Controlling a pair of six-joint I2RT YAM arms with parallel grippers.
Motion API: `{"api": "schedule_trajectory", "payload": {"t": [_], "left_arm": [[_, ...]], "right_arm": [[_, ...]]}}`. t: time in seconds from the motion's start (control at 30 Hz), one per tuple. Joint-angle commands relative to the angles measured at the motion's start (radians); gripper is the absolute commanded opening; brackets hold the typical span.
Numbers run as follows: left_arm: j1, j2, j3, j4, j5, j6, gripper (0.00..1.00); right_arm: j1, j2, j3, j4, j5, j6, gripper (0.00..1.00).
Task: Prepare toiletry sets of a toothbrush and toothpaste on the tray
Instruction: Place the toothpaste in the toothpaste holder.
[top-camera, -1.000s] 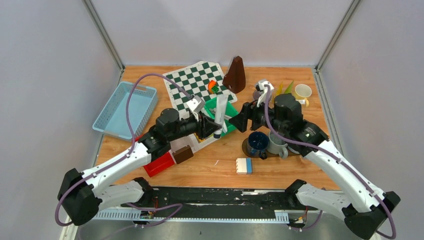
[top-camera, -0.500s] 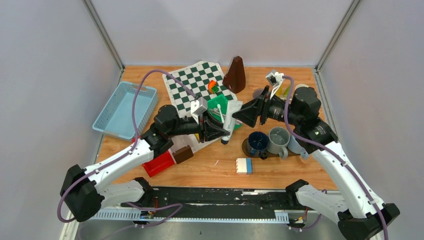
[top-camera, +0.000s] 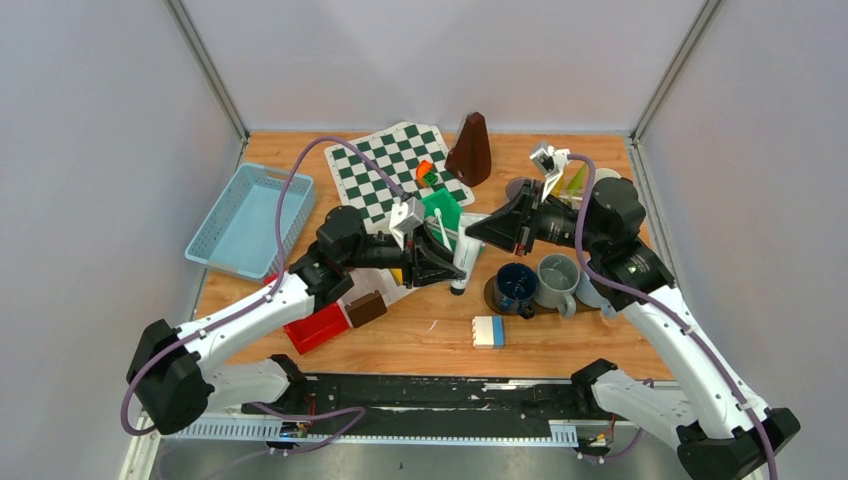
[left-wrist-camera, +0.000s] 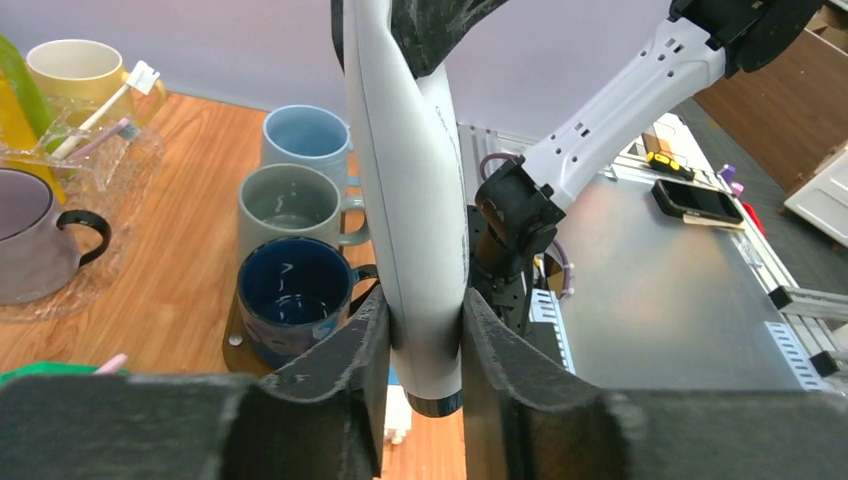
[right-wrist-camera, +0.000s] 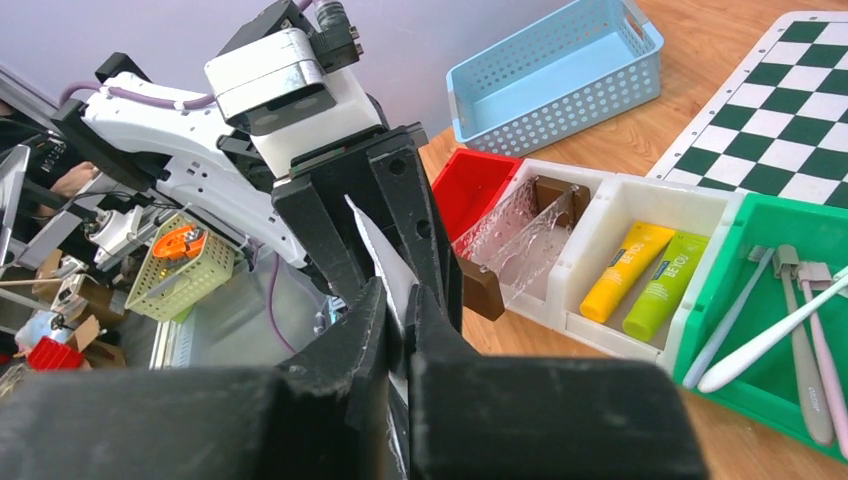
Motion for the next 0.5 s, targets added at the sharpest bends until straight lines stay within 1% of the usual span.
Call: {"api": "schedule_trajectory", "payload": {"t": [0.0, 0.03, 0.07, 0.1, 0.13, 0.17, 0.2, 0.23, 0.27, 0.33, 0.37, 0.4, 0.43, 0.47], "left_arm": [[-0.004, -0.015, 0.048, 0.001, -0.019, 0.036, 0.40], [-0.004, -0.026, 0.047, -0.010, -0.052, 0.045, 0.49], [-0.004, -0.032, 0.047, -0.041, -0.070, 0.053, 0.53], [-0.004, -0.048, 0.049, -0.062, -0.112, 0.072, 0.62], [-0.004, -0.056, 0.051, -0.111, -0.139, 0.083, 0.67], [-0.004, -0.074, 0.056, -0.138, -0.192, 0.106, 0.76], [-0.003, -0.083, 0.058, -0.186, -0.220, 0.124, 0.79], [-0.003, -0.103, 0.060, -0.210, -0.285, 0.130, 0.84], [-0.003, -0.125, 0.061, -0.253, -0.321, 0.135, 0.87], [-0.004, -0.155, 0.061, -0.311, -0.475, 0.133, 0.93], [-0.004, -0.165, 0.060, -0.349, -0.511, 0.130, 0.96], [-0.002, -0.182, 0.061, -0.367, -0.582, 0.120, 0.98], [-0.001, -0.190, 0.062, -0.394, -0.614, 0.115, 0.98], [-0.002, -0.205, 0.062, -0.420, -0.674, 0.105, 0.99]], "right_arm": [[-0.006, -0.046, -0.026, 0.046, 0.043, 0.012, 0.00], [-0.009, -0.059, -0.038, 0.042, 0.065, 0.010, 0.00], [-0.012, -0.074, -0.045, 0.036, 0.091, 0.009, 0.00], [-0.014, -0.090, -0.053, 0.027, 0.127, 0.006, 0.00], [-0.015, -0.109, -0.061, 0.015, 0.168, -0.003, 0.00], [-0.016, -0.129, -0.069, 0.002, 0.211, -0.010, 0.00], [-0.017, -0.148, -0.077, -0.013, 0.260, -0.018, 0.00], [-0.019, -0.168, -0.082, -0.029, 0.311, -0.027, 0.00], [-0.019, -0.188, -0.088, -0.048, 0.370, -0.036, 0.00], [-0.020, -0.225, -0.094, -0.106, 0.501, -0.049, 0.00], [-0.021, -0.247, -0.097, -0.130, 0.576, -0.055, 0.00], [-0.021, -0.265, -0.100, -0.155, 0.644, -0.061, 0.00], [-0.020, -0.283, -0.105, -0.175, 0.722, -0.064, 0.00], [-0.021, -0.301, -0.111, -0.194, 0.826, -0.068, 0.00]]}}
